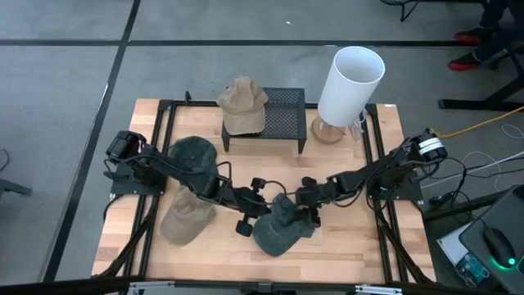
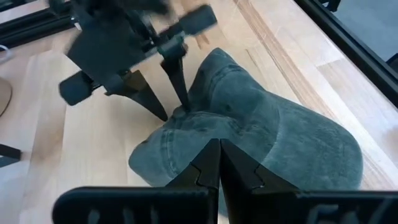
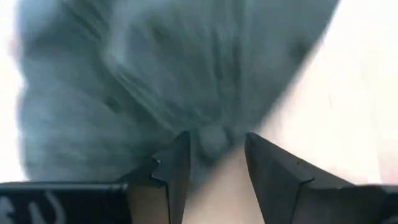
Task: Pick & Place hat
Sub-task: Put the right dark green cap on the shelf
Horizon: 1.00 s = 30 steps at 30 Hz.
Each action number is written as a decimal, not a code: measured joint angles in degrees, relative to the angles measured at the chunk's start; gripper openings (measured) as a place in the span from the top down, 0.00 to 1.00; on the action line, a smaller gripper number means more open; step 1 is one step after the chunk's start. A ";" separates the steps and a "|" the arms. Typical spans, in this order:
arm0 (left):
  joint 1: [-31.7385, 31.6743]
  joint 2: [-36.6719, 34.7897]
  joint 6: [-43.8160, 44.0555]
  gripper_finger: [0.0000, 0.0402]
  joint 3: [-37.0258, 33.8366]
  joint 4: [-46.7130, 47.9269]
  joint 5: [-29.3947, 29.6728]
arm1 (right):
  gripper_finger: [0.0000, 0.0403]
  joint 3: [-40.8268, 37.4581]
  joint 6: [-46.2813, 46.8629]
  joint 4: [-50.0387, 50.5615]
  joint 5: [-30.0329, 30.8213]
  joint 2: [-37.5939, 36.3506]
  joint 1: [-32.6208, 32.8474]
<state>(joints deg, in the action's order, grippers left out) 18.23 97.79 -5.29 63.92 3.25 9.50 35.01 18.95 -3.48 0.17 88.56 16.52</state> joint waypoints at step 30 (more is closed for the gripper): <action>1.42 -5.01 2.71 1.00 0.74 7.55 5.20 | 0.90 16.05 -4.43 22.01 1.62 9.04 -0.34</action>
<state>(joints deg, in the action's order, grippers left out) 19.65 92.78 -2.58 64.66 10.80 14.69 51.06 14.52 18.53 1.79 97.60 16.18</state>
